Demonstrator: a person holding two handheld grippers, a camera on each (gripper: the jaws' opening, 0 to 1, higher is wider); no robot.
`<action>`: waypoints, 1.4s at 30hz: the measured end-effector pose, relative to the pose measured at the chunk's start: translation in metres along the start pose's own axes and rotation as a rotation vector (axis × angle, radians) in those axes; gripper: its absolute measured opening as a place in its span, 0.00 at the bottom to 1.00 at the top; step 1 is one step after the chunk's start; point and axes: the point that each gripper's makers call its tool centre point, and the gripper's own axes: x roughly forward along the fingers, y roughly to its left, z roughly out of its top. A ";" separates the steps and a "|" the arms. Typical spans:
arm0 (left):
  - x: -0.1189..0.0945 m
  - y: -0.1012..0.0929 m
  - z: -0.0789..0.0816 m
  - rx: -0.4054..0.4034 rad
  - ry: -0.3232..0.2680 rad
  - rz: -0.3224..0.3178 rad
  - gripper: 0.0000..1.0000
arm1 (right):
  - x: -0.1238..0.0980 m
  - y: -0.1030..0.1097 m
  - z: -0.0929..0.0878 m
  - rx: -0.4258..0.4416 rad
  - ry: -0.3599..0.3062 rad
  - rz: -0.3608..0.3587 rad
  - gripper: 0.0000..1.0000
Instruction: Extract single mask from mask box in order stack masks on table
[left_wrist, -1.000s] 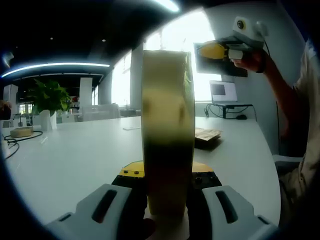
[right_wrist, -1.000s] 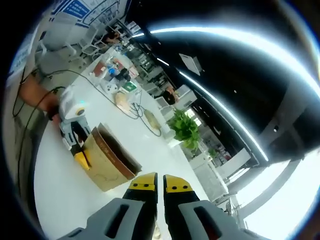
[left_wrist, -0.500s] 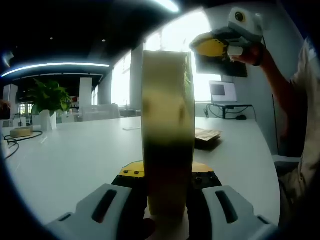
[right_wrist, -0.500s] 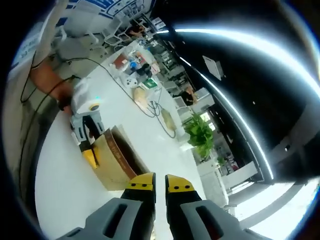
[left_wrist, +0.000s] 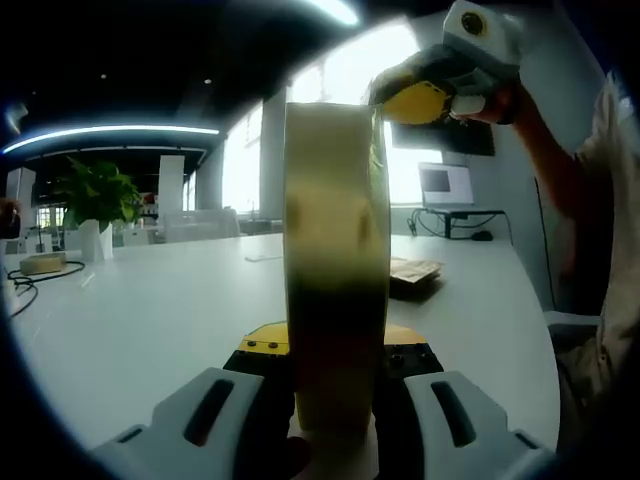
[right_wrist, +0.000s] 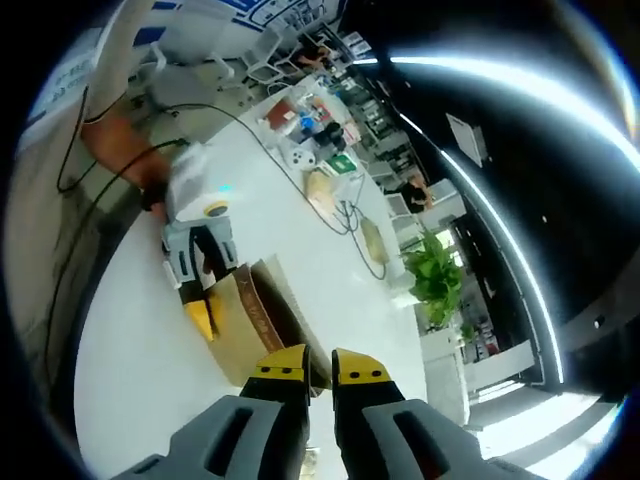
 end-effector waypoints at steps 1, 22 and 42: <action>0.000 0.000 0.000 0.000 0.000 0.000 0.20 | 0.002 0.001 0.001 -0.002 0.003 0.007 0.04; 0.000 -0.001 0.001 -0.004 -0.006 -0.007 0.20 | 0.031 0.024 0.001 -0.173 0.110 0.239 0.04; 0.001 -0.001 0.002 -0.013 -0.012 -0.011 0.20 | 0.041 0.028 0.001 -0.222 0.121 0.425 0.00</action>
